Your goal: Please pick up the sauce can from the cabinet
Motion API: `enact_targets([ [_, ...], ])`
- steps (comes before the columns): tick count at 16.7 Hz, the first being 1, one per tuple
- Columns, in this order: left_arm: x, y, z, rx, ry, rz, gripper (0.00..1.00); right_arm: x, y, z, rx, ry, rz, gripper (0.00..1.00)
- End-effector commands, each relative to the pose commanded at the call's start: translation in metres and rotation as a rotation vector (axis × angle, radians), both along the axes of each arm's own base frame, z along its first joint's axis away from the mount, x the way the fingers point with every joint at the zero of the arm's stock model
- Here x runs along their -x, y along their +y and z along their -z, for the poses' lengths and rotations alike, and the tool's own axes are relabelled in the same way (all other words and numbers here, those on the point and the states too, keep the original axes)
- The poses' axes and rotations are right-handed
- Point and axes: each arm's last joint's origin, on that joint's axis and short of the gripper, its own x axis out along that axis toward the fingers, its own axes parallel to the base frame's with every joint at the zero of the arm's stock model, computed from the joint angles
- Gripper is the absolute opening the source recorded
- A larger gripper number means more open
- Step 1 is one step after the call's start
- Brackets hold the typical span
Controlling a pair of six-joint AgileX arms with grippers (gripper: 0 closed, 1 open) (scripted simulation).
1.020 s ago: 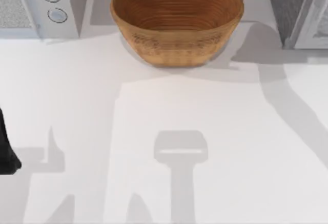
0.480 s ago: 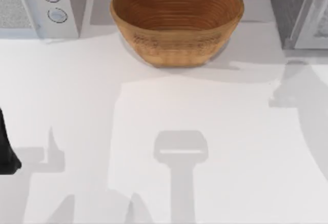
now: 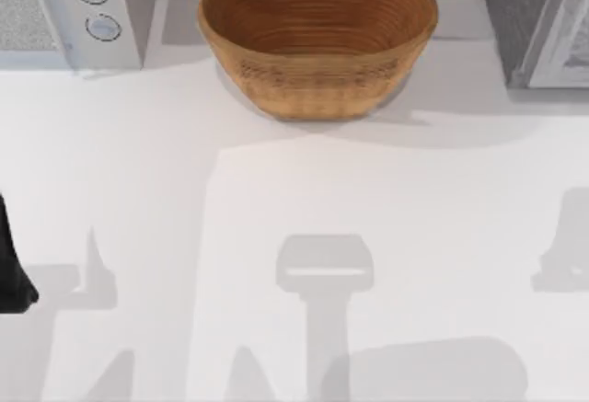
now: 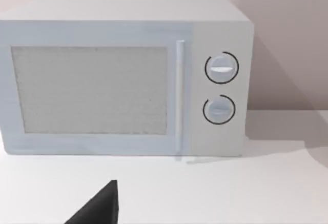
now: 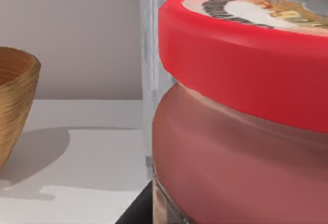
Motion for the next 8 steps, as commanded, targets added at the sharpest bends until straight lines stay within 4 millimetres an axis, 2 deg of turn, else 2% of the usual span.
enact_targets([
  [2,0.0,0.0,0.0,0.0,0.0,0.0,1.0,0.002,-0.003,0.025,-0.003,-0.032,-0.002,0.0],
  [4,0.0,0.0,0.0,0.0,0.0,0.0,1.0,0.003,-0.005,0.04,-0.003,-0.06,-0.003,0.0],
  [8,0.0,0.0,0.0,0.0,0.0,0.0,1.0,0.003,-0.006,0.045,-0.002,-0.072,-0.003,0.0],
])
